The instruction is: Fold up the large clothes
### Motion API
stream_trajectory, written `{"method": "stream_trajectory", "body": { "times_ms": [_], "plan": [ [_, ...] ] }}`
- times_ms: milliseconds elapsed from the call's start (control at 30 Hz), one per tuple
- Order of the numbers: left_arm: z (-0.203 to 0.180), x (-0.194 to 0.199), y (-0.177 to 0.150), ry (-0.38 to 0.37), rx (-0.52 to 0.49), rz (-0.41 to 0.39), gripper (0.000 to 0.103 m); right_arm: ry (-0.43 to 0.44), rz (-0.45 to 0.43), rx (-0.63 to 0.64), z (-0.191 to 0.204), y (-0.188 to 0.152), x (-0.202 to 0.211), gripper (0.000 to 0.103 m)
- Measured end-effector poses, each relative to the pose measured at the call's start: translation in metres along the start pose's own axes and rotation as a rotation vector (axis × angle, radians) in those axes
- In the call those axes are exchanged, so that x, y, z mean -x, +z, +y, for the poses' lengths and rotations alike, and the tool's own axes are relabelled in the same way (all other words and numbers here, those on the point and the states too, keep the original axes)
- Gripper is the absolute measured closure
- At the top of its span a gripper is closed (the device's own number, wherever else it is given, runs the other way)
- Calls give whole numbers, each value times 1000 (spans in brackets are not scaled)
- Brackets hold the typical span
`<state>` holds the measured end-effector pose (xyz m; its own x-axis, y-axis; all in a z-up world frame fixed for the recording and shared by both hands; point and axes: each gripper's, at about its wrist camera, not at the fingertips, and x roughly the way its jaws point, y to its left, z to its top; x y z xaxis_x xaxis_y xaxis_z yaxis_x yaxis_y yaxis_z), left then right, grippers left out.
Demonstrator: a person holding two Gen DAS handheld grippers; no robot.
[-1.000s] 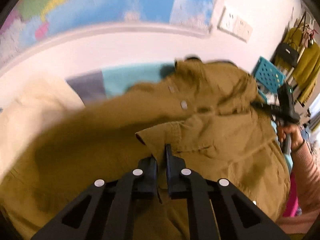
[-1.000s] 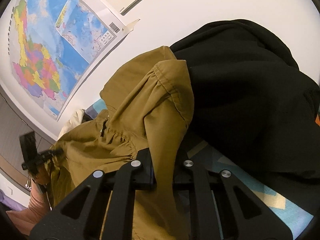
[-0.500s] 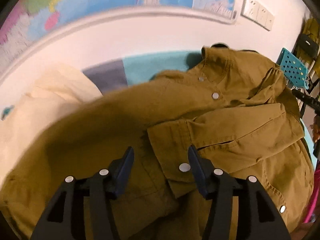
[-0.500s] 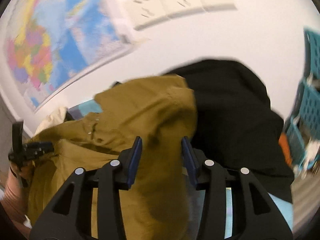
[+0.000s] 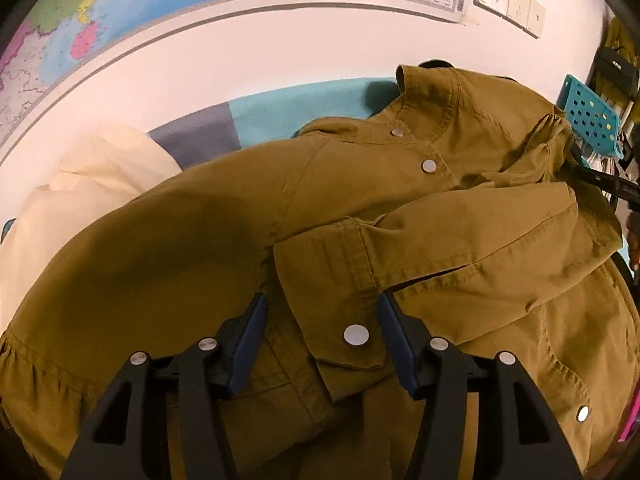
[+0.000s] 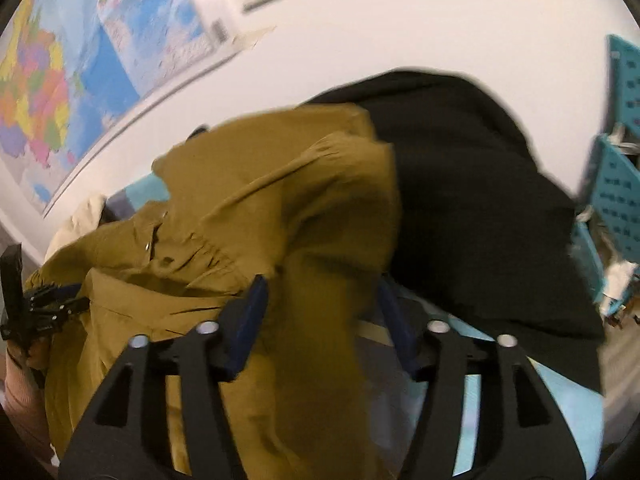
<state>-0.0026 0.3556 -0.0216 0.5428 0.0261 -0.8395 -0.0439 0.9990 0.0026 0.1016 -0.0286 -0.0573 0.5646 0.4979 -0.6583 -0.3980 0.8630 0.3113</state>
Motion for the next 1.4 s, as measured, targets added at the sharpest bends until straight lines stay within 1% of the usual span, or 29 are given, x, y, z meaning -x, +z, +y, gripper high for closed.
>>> {"method": "stream_trajectory", "body": {
  "times_ms": [100,133,167,200,267,333,400,467,500,533,567,600,667,733,800,867,900,967,1000,1033,1100,1133,1167,1200,1233,1267,1300,1367,1400],
  "plan": [
    [5,11,-3,-14,20,-26,48,6,-87,43,13,0,33,40],
    [6,16,-4,-16,24,-39,48,62,-112,95,32,-2,45,40],
    [8,25,-8,-18,28,-59,48,104,-112,129,47,-5,48,40],
    [10,32,-11,-18,30,-76,47,164,-98,194,72,-10,48,40],
    [15,48,-18,-20,42,-114,43,252,-45,297,112,-18,37,41],
    [24,66,-28,9,60,-144,43,318,15,370,146,-24,20,43],
    [35,84,-40,60,78,-169,42,383,97,417,179,-31,-7,43],
    [45,101,-52,121,96,-196,39,412,161,431,202,-37,-30,47],
    [52,111,-61,165,110,-208,39,436,200,442,213,-40,-43,50],
    [58,119,-69,194,119,-217,39,443,224,461,224,-44,-54,50],
    [64,126,-76,218,132,-226,37,428,229,480,229,-47,-58,49],
    [72,134,-86,244,152,-233,36,407,251,486,233,-51,-70,47],
    [86,146,-101,292,191,-234,36,408,313,436,228,-54,-85,46],
    [102,153,-121,332,245,-224,35,423,313,407,221,-55,-84,46],
    [111,152,-137,350,271,-195,34,423,315,402,222,-54,-77,46],
    [117,149,-148,352,289,-178,34,434,286,415,230,-56,-66,46],
    [122,146,-153,359,300,-159,34,447,274,430,232,-57,-58,46],
    [128,137,-159,376,321,-131,34,509,265,468,246,-65,-41,44],
    [131,133,-161,366,326,-122,34,529,260,489,254,-69,-35,43],
    [132,130,-164,358,330,-114,34,569,255,530,267,-76,-24,43],
    [135,122,-166,336,327,-94,39,624,256,581,281,-88,-11,40],
    [136,121,-168,326,331,-86,46,667,256,618,294,-96,-2,40],
    [138,119,-168,314,345,-74,51,718,269,654,307,-105,5,38],
    [142,119,-169,295,372,-59,52,748,278,677,317,-111,8,34],
    [145,119,-170,277,388,-53,60,787,287,709,329,-120,13,33],
    [146,120,-170,258,394,-54,69,817,299,733,341,-128,16,32],
    [146,122,-170,252,391,-57,72,847,312,755,351,-137,19,32],
    [143,129,-169,247,370,-68,87,893,344,784,372,-153,20,31],
    [141,132,-168,242,364,-75,88,910,353,788,379,-158,19,31]
  ]
}}
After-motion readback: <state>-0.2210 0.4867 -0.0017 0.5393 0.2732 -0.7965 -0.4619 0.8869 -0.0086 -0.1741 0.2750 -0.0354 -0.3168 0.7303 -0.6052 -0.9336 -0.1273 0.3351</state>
